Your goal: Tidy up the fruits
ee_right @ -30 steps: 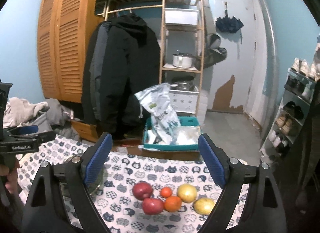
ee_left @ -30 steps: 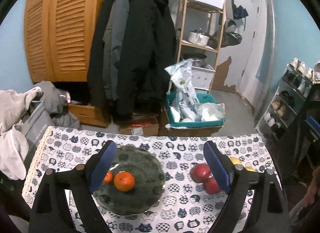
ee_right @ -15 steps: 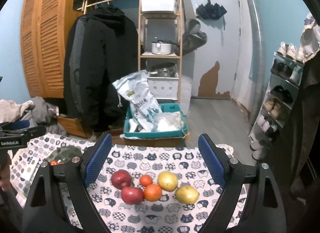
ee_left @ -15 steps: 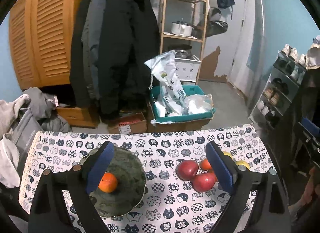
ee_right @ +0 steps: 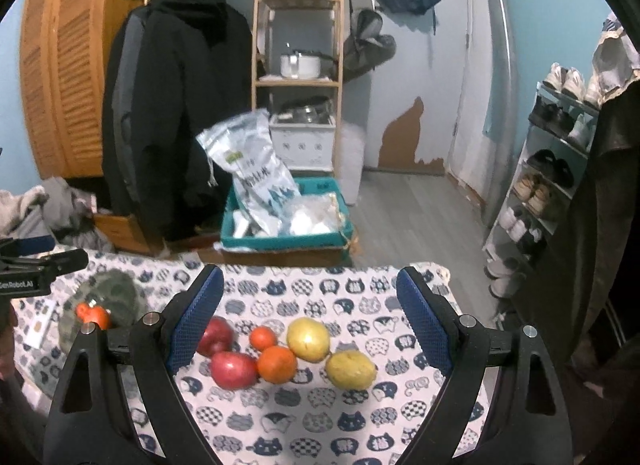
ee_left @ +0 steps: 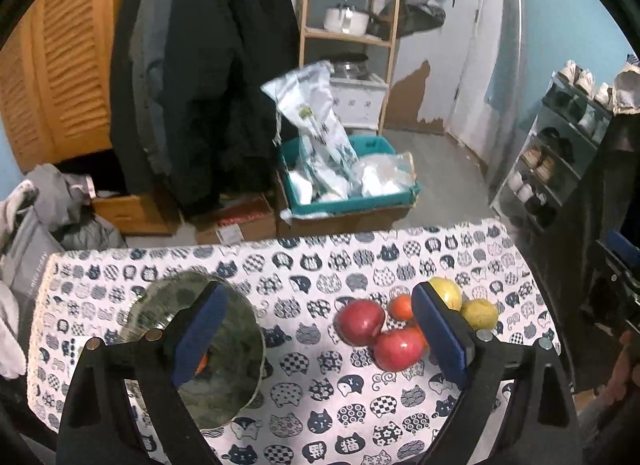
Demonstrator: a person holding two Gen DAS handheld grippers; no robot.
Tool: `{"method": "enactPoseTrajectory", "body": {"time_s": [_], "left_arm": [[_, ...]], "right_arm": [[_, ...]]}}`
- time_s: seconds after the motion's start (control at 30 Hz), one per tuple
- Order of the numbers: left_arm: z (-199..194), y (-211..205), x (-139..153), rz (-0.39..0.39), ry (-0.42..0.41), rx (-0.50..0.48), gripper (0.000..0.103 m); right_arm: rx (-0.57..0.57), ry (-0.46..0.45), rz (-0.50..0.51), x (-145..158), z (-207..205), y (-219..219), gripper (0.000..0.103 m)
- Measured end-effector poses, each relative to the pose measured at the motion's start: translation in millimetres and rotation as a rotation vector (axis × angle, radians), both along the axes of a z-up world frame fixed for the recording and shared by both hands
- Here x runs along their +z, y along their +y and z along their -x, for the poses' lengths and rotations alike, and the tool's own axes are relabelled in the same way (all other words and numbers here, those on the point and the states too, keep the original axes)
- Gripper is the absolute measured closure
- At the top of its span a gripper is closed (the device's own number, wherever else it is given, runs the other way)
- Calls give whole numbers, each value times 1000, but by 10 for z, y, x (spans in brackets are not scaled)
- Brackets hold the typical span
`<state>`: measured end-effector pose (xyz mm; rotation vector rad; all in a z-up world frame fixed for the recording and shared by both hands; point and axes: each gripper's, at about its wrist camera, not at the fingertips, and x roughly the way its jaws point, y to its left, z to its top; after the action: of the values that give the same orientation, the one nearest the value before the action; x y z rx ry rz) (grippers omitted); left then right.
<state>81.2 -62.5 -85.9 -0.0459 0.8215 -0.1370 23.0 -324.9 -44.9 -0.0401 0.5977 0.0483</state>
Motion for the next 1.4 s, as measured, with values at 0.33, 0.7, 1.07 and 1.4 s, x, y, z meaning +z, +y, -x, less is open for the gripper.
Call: {"method": "enactPoseTrajectory", "body": {"time_s": [0.33, 0.7, 1.07, 1.4], "left_arm": [[-269, -304, -474, -61, 109, -44, 9], [-577, -426, -996, -37, 230, -52, 9], [-812, -616, -1458, -59, 338, -81, 9], [-973, -760, -1791, -81, 408, -97, 9]], "right_arm": [[-41, 154, 49, -520, -294, -169, 15], [-90, 329, -26, -1032, -545, -449, 15], [-132, 472, -19, -1537, -756, -600, 15], [-120, 544, -35, -1860, -854, -660, 15]]}}
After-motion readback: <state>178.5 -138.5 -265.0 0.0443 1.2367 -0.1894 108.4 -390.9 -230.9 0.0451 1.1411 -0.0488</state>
